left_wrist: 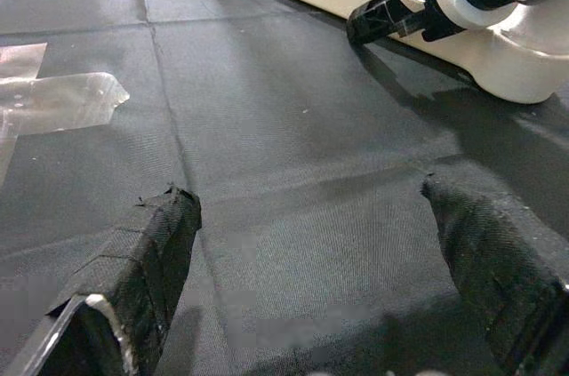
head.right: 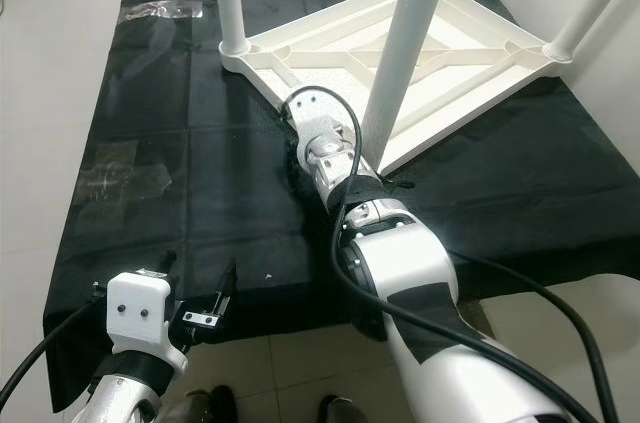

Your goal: Building children table

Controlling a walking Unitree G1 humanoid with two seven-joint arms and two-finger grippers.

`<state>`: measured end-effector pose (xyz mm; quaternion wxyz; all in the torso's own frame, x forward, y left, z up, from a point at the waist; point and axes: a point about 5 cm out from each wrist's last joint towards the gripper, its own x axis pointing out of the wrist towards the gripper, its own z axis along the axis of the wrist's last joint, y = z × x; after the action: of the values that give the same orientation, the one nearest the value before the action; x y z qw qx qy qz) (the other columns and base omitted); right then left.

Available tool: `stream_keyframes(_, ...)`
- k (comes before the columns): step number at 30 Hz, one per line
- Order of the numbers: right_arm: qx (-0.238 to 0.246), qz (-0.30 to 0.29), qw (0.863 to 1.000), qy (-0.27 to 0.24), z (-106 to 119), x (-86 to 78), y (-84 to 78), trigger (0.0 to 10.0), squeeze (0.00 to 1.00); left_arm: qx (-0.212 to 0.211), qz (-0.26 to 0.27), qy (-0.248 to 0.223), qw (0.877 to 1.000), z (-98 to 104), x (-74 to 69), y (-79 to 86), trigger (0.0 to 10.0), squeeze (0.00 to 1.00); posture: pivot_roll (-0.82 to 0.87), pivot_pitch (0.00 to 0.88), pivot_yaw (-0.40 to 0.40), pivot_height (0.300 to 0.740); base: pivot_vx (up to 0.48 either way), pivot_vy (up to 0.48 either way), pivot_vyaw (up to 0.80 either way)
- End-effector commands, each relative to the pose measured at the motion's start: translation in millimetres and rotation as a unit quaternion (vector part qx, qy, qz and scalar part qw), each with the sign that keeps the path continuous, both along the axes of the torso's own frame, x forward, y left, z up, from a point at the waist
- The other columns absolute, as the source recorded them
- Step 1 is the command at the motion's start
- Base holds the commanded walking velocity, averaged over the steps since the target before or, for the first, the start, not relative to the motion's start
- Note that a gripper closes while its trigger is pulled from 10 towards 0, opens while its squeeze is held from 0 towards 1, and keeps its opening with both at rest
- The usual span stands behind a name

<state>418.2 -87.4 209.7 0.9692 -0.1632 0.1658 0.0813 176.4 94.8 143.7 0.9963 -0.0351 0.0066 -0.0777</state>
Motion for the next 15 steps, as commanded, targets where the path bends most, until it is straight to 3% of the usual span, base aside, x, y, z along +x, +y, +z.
stream_keyframes(1, -0.009, 0.003, 1.000, 0.023, -8.6, -2.2, -1.7, 10.0, 0.00, -0.055, -0.046, 0.014, 0.997, 4.9, -15.0, -30.1, 10.0, 0.00, 0.07, 0.254, -0.063, 0.740, 0.000, 0.000, 0.00)
stream_keyframes(5, -0.011, 0.010, 0.999, 0.032, -12.0, -3.3, -0.8, 10.0, 0.00, -0.056, -0.046, 0.015, 0.997, 5.0, -15.0, -30.1, 10.0, 0.00, 0.06, 0.255, -0.063, 0.740, 0.000, 0.000, 0.00)
stream_keyframes(6, -0.017, 0.034, 0.998, 0.049, -17.3, -5.4, 1.9, 10.0, 0.00, -0.057, -0.045, 0.015, 0.997, 5.1, -15.0, -30.1, 10.0, 0.00, 0.06, 0.255, -0.063, 0.740, 0.000, 0.000, 0.00)
stream_keyframes(7, -0.024, 0.051, 0.996, 0.062, -21.2, -7.1, 3.8, 8.6, 0.00, -0.057, -0.045, 0.015, 0.997, 5.2, -14.9, -30.1, 10.0, 0.00, 0.06, 0.255, -0.063, 0.740, 0.000, 0.000, 0.00)
stream_keyframes(8, -0.024, 0.051, 0.996, 0.062, -21.2, -7.1, 3.8, 8.6, 0.00, -0.057, -0.045, 0.015, 0.997, 5.2, -14.9, -30.1, 10.0, 0.00, 0.06, 0.255, -0.063, 0.740, 0.000, 0.000, 0.00)
stream_keyframes(9, -0.032, 0.068, 0.994, 0.076, -24.4, -8.7, 5.0, 0.0, 0.00, -0.057, -0.044, 0.015, 0.997, 5.2, -14.6, -30.3, 10.0, 0.00, 0.06, 0.256, -0.067, 0.740, 0.000, 0.000, 0.00)
stream_keyframes(15, -0.042, 0.091, 0.990, 0.095, -27.2, -10.5, 4.8, 0.0, 0.00, -0.057, -0.041, 0.014, 0.997, 5.4, -13.6, -30.4, 10.0, 0.00, 0.05, 0.253, -0.070, 0.740, 0.000, 0.000, 0.00)
